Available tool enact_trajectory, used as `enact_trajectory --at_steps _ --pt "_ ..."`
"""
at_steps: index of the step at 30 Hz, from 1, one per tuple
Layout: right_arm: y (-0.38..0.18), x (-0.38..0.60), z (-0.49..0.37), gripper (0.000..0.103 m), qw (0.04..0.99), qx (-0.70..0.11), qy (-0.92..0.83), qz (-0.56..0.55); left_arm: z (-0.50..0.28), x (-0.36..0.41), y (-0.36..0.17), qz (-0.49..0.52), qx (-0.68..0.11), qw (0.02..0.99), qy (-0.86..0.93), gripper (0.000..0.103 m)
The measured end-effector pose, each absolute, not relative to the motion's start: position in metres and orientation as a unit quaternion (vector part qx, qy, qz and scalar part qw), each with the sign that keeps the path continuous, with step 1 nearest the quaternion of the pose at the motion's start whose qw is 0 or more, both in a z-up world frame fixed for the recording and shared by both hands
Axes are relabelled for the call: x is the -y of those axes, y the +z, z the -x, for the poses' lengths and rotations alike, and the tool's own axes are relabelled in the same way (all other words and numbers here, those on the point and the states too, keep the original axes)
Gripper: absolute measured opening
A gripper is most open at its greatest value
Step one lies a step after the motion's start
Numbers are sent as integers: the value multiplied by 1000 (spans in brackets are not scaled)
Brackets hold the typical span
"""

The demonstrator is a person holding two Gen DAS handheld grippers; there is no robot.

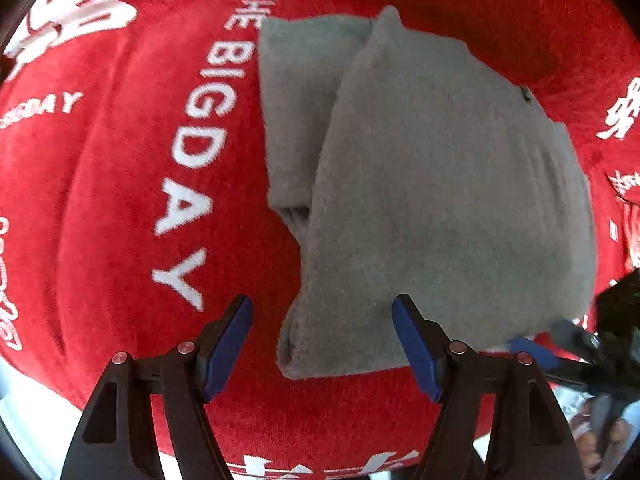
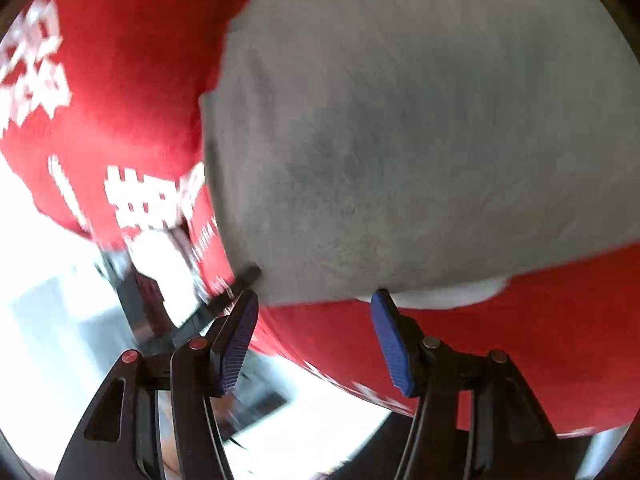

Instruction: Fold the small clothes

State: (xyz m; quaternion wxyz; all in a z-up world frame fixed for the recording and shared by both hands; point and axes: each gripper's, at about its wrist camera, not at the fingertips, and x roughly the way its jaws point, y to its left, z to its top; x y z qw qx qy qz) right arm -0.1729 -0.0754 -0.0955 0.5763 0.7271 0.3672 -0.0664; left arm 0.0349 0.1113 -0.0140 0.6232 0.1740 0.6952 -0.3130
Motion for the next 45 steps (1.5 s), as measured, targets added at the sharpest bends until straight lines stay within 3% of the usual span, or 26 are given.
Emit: enact_trajectory --at_steps 1,2,3,4,6,10,13,16,22,26,30,35,40,45 --pt "-100 71 168 63 568 -350 -77 -741 -35 -113 -16 -177 -695 620 -319 72" --pt "-102 64 165 63 562 -335 -84 -752 -37 -114 -18 -177 -695 619 -321 60" --pt "-103 59 163 63 557 -324 -93 -759 -40 -116 -20 -171 -698 614 -327 36" --pt "-101 57 162 49 557 -317 -101 -761 -41 -117 -20 -163 -702 606 -337 27" --pt "-96 60 159 7 562 -318 -114 -755 -48 -119 -19 -146 -703 596 -360 13" --pt "-67 61 156 7 616 -339 -122 -700 -46 -123 -8 -157 -678 591 -408 13" --pt "-79 48 152 7 615 -397 -145 -666 -39 -129 -23 -187 -676 586 -405 13" --pt "-93 43 152 6 609 -416 -157 -657 -39 -143 -32 -154 -679 589 -411 13" --pt "-61 44 144 7 626 -465 -141 -611 -56 -148 6 -183 -651 604 -422 13" --pt "-17 62 140 7 683 -457 -164 -545 -80 -131 29 -179 -618 629 -436 13" --pt "-7 100 131 8 702 -434 -206 -525 -100 -95 32 -178 -597 646 -442 13" --pt "-9 142 124 8 712 -433 -236 -500 -103 -49 2 -188 -595 657 -422 13" --pt "-37 170 138 6 692 -465 -267 -484 -115 -49 -37 -204 -623 656 -373 14" --pt "-41 181 163 1 689 -460 -274 -489 -126 -60 -33 -181 -636 656 -364 14"
